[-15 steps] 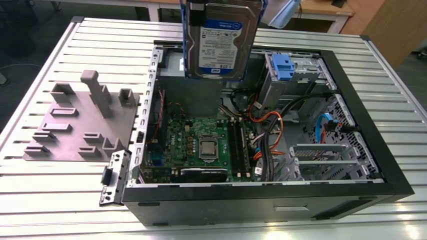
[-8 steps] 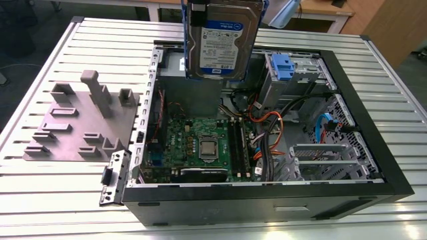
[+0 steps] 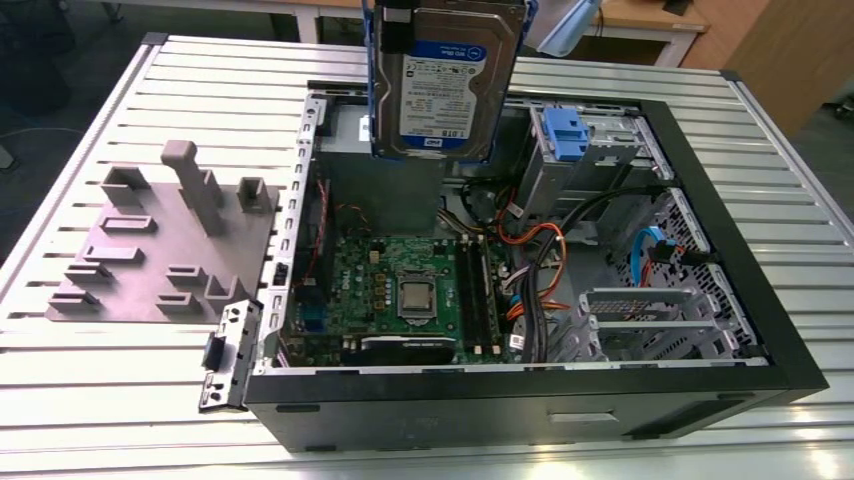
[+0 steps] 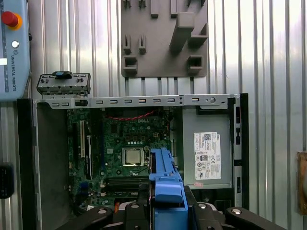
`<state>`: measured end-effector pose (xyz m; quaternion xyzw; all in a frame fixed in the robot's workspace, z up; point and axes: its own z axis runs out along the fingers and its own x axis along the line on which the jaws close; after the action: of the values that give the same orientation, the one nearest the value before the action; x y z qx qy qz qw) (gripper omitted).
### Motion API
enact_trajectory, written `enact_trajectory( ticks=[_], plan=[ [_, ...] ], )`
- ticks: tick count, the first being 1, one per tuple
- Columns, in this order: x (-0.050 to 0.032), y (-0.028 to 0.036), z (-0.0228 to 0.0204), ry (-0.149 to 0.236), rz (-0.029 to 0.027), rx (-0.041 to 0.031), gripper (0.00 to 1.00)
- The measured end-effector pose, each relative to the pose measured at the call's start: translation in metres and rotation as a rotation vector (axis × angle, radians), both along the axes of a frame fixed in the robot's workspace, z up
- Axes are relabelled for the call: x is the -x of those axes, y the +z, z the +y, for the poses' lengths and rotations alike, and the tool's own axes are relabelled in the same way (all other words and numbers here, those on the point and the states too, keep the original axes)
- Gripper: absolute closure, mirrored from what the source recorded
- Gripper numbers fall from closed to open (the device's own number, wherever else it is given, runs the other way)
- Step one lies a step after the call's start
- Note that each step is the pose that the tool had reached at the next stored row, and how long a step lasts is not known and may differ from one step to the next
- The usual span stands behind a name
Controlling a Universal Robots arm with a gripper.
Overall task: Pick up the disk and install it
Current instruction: 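Insert the disk into the insertion slot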
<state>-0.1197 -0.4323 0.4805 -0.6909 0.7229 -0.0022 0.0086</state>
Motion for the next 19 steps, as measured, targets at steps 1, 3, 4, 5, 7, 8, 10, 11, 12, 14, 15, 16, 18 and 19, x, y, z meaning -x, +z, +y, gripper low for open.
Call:
enact_trajectory(
  ticks=[1,3,4,5,7,8,10,11,12,14,15,16,18,19],
  plan=[
    [0.0,0.0,0.0,0.0,0.0,0.0,0.63],
    [0.0,0.0,0.0,0.0,0.0,0.0,0.63],
    [0.0,-0.0001,0.0,0.0,0.0,0.0,0.63],
    [0.0,-0.0001,0.0,0.0,-0.0001,-0.0001,0.63],
    [0.0,-0.0001,-0.0006,0.0,-0.0001,-0.0001,0.63],
    [0.0,-0.0001,-0.0016,0.0,-0.0001,-0.0001,0.63],
    [0.0,0.0,-0.0043,0.0,0.0,0.0,0.63],
    [0.0,0.0,-0.0057,0.0,0.0,0.0,0.63],
    [0.0,-0.0001,-0.0071,0.0,0.0,-0.0001,0.63],
    [0.0,-0.0001,-0.0095,0.0,0.0,-0.0001,0.63],
    [0.0,-0.0001,-0.0106,0.0,0.0,-0.0001,0.63],
    [0.0,-0.0001,-0.0116,0.0,-0.0001,-0.0001,0.63],
    [0.0,-0.0001,-0.0136,0.0,0.0,-0.0001,0.63],
    [0.0,-0.0001,-0.0147,0.0,0.0,0.0,0.63]
  ],
)
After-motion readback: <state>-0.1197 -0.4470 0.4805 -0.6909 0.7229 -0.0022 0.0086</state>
